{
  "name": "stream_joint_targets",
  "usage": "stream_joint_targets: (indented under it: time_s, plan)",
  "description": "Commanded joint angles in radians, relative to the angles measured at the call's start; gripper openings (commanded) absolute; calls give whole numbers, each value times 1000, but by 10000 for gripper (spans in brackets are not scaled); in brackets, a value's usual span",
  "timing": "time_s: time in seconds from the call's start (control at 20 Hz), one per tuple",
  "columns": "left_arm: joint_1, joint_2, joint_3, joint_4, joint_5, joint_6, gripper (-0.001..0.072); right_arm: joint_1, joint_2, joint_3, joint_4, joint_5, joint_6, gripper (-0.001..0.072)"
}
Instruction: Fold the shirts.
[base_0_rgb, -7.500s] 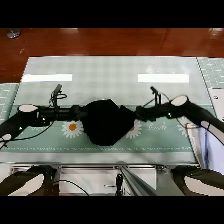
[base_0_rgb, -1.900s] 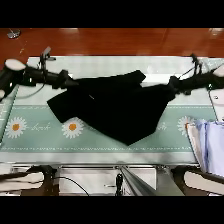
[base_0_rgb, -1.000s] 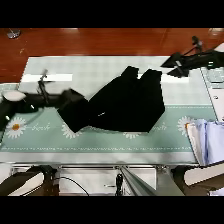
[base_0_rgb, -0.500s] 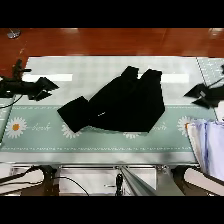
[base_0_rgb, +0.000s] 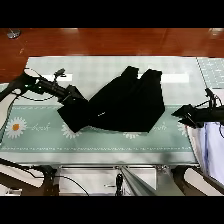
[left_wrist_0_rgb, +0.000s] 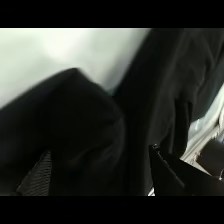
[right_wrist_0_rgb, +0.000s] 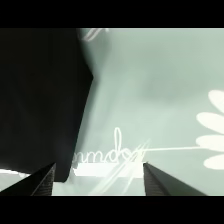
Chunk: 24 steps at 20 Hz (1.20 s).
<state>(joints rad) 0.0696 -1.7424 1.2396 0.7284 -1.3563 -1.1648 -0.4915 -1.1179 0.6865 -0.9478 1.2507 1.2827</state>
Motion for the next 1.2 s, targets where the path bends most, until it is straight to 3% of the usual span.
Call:
stream_joint_targets:
  time_s: [0.0, 0.05, 0.15, 0.5, 0.9, 0.95, 1.05, 1.1, 1.15]
  plan:
    - [-46, -28, 18, -3, 27, 13, 336, 54, 5, -19, -18, 12, 11, 626]
    - [-46, -28, 18, -5, 31, 30, 34, 88, 5, -29, -33, -9, 29, 626]
    - [-45, -27, 19, -3, 28, 32, 23, 153, -5, -40, -64, -48, 97, 626]
    - [-45, -27, 18, -3, 17, 32, 23, 443, -127, -37, 35, -84, 116, 626]
    - [-45, -27, 18, -4, 21, 31, 23, 575, -240, 44, 140, -211, 123, 604]
    - [-45, -26, 18, -4, 20, 31, 23, 587, -242, 53, 156, -229, 123, 489]
    - [-45, -20, 18, -5, 17, 27, 24, 603, -242, 75, 169, -254, 114, 98]
    - [-45, -7, 18, -8, 17, 27, 23, 607, -242, 93, 169, -248, 97, 23]
    - [-40, 14, 19, -23, 22, 28, 24, 606, -242, 124, 163, -222, 89, 23]
